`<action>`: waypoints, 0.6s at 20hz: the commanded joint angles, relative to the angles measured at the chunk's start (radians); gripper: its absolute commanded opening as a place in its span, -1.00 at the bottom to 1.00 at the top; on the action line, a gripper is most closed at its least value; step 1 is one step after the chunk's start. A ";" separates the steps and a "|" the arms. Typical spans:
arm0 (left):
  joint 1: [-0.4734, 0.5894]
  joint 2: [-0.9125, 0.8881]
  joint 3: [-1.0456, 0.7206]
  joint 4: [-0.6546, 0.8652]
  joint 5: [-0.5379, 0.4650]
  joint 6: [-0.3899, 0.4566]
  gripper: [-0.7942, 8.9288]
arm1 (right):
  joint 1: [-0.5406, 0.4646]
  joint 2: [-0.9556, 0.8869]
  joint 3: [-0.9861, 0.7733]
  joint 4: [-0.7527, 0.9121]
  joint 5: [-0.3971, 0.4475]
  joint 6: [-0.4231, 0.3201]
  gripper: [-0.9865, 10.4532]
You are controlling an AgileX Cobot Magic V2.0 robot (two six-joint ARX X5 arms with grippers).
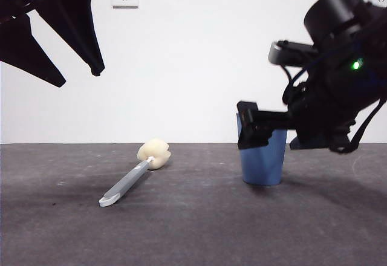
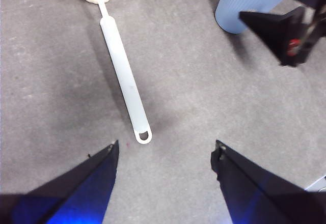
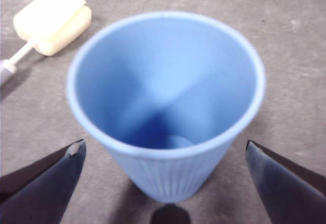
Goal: Pick up the cup brush,pick up the cup,insert the brush into the cup,clean the cup,put the cup brush back,put the cup back to the fixed position on the table
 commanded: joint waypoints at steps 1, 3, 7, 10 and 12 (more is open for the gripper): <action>-0.002 -0.002 -0.010 -0.004 -0.002 0.016 -0.19 | 0.003 -0.084 -0.006 -0.113 0.002 0.000 0.17; -0.002 -0.002 -0.010 -0.023 -0.001 0.041 -0.19 | 0.005 -0.189 -0.006 -0.279 0.000 0.027 0.17; -0.002 -0.002 -0.010 -0.079 0.003 0.095 -0.19 | 0.020 -0.430 -0.006 -0.641 -0.006 0.076 0.17; -0.002 -0.002 -0.010 -0.135 0.007 0.127 -0.19 | 0.046 -0.616 -0.003 -0.891 -0.053 0.119 0.16; -0.002 -0.002 -0.010 -0.170 0.043 0.150 -0.19 | 0.066 -0.743 0.007 -1.023 -0.127 0.160 0.16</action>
